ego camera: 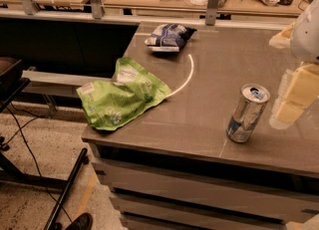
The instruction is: Move redbull can near green rice chip bag
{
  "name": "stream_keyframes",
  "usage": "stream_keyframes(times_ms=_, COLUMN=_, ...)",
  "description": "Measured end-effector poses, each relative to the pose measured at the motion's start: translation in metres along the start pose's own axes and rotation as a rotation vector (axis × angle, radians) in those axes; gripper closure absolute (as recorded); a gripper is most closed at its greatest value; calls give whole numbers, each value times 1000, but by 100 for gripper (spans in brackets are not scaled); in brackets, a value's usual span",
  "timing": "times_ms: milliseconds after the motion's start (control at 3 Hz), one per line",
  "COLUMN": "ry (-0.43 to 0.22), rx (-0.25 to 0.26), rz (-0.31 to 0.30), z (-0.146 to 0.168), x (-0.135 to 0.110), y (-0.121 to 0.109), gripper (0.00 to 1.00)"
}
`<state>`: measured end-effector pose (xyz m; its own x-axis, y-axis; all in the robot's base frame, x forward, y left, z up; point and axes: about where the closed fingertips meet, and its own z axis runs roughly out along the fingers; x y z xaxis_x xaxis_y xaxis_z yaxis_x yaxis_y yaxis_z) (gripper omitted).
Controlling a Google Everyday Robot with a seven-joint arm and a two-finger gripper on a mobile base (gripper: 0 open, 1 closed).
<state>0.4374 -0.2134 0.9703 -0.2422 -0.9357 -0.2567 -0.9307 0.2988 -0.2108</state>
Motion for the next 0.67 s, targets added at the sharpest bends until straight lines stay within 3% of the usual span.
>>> stream_keyframes(times_ms=333, ry=-122, rx=-82, rz=97, z=19, x=-3, y=7, gripper=0)
stream_keyframes(times_ms=667, ry=-213, rx=-140, rz=146, z=35, x=-8, y=11, gripper=0)
